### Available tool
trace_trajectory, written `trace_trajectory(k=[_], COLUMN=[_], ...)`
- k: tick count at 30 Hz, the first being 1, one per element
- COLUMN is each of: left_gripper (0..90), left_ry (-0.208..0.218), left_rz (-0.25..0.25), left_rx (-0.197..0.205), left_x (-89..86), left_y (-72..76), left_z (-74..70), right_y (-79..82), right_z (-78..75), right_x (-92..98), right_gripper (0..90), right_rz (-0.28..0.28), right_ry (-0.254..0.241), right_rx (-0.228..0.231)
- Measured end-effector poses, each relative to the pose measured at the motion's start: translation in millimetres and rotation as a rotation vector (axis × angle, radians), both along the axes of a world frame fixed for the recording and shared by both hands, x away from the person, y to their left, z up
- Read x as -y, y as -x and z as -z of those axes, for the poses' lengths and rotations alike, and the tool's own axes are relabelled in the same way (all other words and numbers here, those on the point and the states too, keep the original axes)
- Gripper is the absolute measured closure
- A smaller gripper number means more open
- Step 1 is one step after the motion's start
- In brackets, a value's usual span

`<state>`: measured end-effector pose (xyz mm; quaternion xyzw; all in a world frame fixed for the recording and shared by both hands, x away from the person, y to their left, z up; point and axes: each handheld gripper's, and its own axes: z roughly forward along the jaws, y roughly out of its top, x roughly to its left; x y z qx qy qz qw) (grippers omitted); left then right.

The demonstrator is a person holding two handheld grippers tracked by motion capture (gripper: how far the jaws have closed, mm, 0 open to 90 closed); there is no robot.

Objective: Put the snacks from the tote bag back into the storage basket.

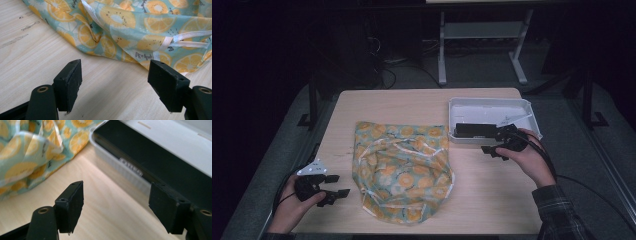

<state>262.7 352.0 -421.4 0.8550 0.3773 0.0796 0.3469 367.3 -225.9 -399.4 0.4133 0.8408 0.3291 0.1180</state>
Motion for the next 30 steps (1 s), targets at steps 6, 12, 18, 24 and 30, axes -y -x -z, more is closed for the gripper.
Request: trace_trajectory(k=[6, 12, 18, 24, 30], left_gripper=[26.4, 25.4, 25.1, 25.1, 25.1], left_ry=[0.003, 0.0, -0.005, -0.006, -0.008], left_rz=[-0.004, -0.004, -0.002, -0.001, 0.005], left_rx=[0.005, 0.006, 0.008, 0.005, 0.007], left_x=[-0.3, -0.7, -0.2, 1.4, 2.9], left_y=[0.2, 0.1, 0.2, 0.2, -0.1], left_z=[-0.5, -0.5, -0.1, 0.5, 1.3], right_y=[17.2, 34.0, 52.4, 69.0, 80.8], right_z=[6.7, 10.2, 12.6, 17.4, 24.2], right_x=[-4.0, -4.3, -4.2, -1.4, 0.0], right_gripper=[27.1, 26.6, 25.8, 25.6, 25.6], right_rz=[-0.025, -0.034, -0.049, -0.055, -0.059], right_ry=[0.002, -0.017, -0.026, -0.033, -0.022], right_rx=[0.009, 0.018, 0.033, 0.039, 0.043])
